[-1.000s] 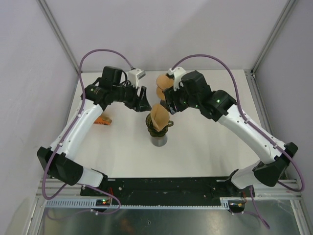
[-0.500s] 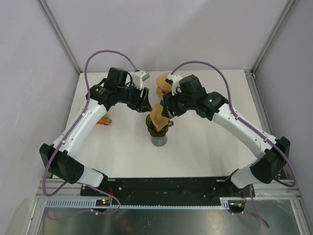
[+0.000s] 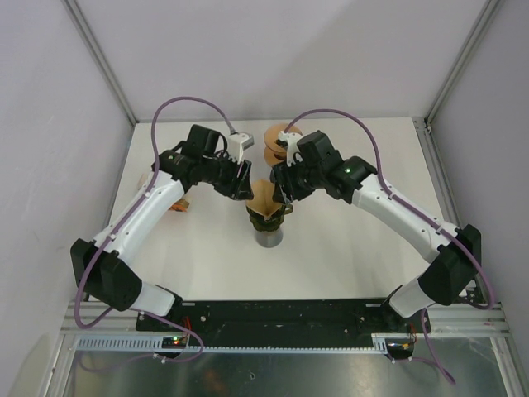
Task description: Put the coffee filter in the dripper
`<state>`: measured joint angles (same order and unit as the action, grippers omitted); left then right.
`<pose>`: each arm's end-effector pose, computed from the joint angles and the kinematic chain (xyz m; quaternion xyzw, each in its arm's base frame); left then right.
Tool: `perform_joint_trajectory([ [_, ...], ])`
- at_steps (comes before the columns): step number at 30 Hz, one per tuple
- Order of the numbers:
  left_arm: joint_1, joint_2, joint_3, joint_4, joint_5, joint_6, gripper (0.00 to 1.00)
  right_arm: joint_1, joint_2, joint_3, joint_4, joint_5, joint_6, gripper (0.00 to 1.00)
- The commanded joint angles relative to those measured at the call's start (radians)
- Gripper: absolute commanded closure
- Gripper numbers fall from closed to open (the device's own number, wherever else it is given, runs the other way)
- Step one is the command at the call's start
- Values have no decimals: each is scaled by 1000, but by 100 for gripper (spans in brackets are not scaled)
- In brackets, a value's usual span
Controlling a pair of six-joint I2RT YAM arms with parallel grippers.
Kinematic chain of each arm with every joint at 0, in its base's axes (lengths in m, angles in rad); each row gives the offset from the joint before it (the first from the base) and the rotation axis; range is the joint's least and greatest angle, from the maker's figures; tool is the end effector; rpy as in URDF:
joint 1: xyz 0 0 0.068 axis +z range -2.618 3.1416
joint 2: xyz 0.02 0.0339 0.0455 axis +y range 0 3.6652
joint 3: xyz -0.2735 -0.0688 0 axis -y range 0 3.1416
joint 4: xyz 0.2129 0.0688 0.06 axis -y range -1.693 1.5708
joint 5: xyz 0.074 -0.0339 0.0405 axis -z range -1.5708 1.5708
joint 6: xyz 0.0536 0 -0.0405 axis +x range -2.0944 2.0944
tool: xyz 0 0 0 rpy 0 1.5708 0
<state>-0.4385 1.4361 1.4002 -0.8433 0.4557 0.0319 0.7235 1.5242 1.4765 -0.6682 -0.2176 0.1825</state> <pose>0.2399 -0.1386 0.3428 0.2880 0.8734 -0.2748 0.2805 0.2308 0.2193 0.3536 -0.2851 0.8597 0.2692 0.3273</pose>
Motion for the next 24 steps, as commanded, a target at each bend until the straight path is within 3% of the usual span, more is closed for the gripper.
perform_joint_trajectory([
  [1, -8, -47, -16, 16, 3, 31, 46, 2, -1, -22, 25, 8, -12, 45],
  [24, -8, -38, -75, 34, 28, 54, 48, -8, 29, -76, 71, -13, -32, 45],
])
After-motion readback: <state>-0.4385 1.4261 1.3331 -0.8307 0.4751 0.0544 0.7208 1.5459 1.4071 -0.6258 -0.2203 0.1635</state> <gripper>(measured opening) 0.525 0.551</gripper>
